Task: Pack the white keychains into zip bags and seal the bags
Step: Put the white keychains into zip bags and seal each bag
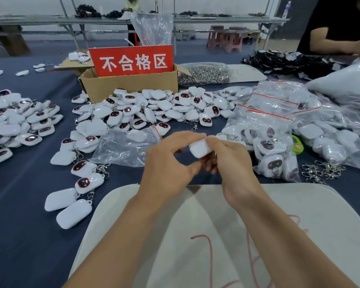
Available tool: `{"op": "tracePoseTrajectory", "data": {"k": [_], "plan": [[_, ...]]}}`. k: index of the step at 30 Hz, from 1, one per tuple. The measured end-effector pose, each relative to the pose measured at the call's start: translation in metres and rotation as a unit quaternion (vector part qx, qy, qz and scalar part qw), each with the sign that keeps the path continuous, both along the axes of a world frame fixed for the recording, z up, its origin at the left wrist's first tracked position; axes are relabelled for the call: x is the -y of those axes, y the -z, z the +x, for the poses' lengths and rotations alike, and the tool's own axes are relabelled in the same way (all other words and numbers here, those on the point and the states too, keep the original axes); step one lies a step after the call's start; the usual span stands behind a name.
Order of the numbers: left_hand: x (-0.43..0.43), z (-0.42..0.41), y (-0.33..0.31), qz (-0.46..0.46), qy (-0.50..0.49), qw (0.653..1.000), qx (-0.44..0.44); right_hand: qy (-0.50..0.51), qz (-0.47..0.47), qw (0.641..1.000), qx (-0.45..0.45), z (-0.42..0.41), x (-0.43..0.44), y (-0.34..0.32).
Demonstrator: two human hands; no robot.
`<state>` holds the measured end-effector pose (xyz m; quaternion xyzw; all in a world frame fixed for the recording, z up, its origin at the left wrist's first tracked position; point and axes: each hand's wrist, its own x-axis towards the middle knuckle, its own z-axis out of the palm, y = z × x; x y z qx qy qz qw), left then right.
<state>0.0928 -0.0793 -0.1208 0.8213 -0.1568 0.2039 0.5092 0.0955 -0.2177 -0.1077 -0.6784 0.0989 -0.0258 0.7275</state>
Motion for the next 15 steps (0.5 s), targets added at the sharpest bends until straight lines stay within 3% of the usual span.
{"op": "tracePoseTrajectory", "data": {"k": [5,10,15], "plan": [[-0.001,-0.002,-0.002,-0.061,-0.01,0.997,-0.052,0.001,-0.043,0.999,0.009,0.002,0.004,0.0],[0.001,-0.008,-0.009,-0.077,-0.028,0.996,-0.027,-0.108,0.02,0.994,0.025,-0.001,0.004,-0.003],[-0.009,-0.003,-0.007,-0.013,-0.221,0.975,0.007,-0.049,-0.034,0.998,0.036,-0.001,0.003,0.001]]}}
